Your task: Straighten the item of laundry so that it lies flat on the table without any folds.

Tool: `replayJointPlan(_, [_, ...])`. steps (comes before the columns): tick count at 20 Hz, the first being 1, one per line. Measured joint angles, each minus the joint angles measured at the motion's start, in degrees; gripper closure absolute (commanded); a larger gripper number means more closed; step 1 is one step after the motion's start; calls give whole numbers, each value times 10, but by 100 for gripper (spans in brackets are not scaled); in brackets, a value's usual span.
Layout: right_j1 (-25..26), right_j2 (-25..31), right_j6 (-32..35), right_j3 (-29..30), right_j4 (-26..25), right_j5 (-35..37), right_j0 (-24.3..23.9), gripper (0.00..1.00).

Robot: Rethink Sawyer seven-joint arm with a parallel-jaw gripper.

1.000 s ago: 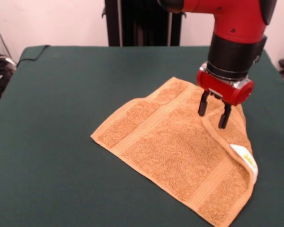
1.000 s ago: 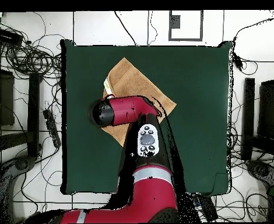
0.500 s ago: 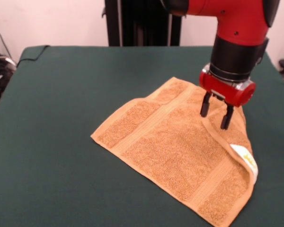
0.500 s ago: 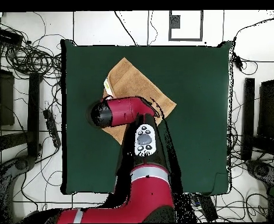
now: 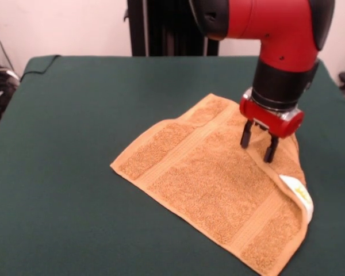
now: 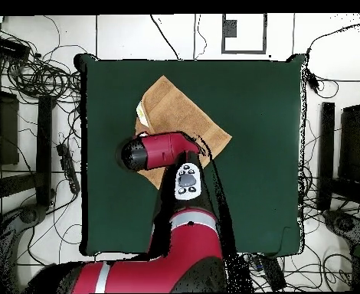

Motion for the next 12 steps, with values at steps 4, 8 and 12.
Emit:
replayJointPlan(4, [0, -4, 0, -1, 0, -5, 1, 0])
replayJointPlan(8, [0, -4, 0, -1, -1, -5, 1, 0])
replayJointPlan(12, [0, -4, 0, -1, -1, -6, 1, 100])
